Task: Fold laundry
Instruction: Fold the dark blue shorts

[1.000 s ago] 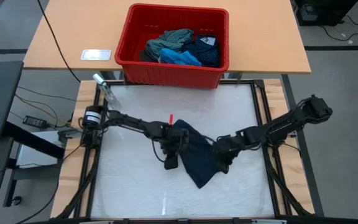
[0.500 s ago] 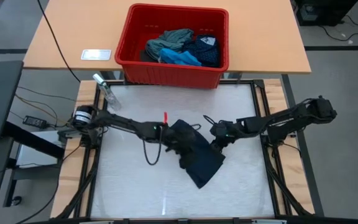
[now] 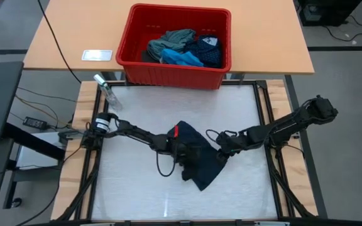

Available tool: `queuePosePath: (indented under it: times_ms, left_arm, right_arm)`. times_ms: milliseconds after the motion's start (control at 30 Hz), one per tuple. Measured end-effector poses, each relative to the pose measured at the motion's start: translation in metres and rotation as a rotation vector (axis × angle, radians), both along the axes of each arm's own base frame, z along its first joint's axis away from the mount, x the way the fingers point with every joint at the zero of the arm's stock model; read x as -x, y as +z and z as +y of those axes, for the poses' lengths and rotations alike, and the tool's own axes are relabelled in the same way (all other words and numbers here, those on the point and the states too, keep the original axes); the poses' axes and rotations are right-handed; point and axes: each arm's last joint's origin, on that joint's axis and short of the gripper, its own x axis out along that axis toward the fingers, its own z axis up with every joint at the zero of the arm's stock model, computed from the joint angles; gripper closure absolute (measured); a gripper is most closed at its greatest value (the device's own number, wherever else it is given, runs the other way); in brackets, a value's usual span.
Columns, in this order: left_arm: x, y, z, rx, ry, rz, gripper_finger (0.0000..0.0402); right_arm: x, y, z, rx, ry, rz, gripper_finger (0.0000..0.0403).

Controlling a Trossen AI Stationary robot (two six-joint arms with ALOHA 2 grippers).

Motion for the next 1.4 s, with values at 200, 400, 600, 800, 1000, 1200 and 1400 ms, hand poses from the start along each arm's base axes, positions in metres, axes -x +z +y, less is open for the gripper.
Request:
queuePosePath:
  times_ms: [200, 400, 600, 800, 1000, 1200, 1400]
  left_arm:
    - [0.017, 0.006, -0.011, 0.032, -0.056, 0.143, 0.0258]
    - [0.029, 0.043, -0.015, 0.070, -0.029, 0.124, 0.0258]
    - [0.055, 0.088, -0.010, -0.024, 0.132, 0.122, 0.0257]
    - [0.087, 0.086, 0.003, -0.024, 0.337, 0.154, 0.0230]
    - [0.116, 0.031, 0.015, 0.265, 0.585, 0.044, 0.0159]
    - [0.131, -0.003, 0.038, 0.284, 0.808, 0.085, 0.0097]
    - [0.121, -0.010, 0.057, 0.246, 0.814, 0.029, 0.0077]
  right_arm:
    - [-0.005, -0.020, 0.017, -0.031, 0.041, 0.052, 0.0298]
    - [-0.015, -0.019, 0.033, -0.140, 0.127, -0.035, 0.0298]
    - [-0.010, 0.018, 0.021, -0.080, 0.085, -0.200, 0.0288]
    - [-0.012, 0.030, -0.010, 0.040, 0.045, -0.265, 0.0231]
    - [-0.020, 0.023, -0.043, 0.013, 0.089, -0.248, 0.0168]
    - [-0.032, 0.006, -0.076, -0.053, 0.044, -0.240, 0.0102]
    - [-0.045, -0.016, -0.095, -0.093, 0.000, -0.248, 0.0080]
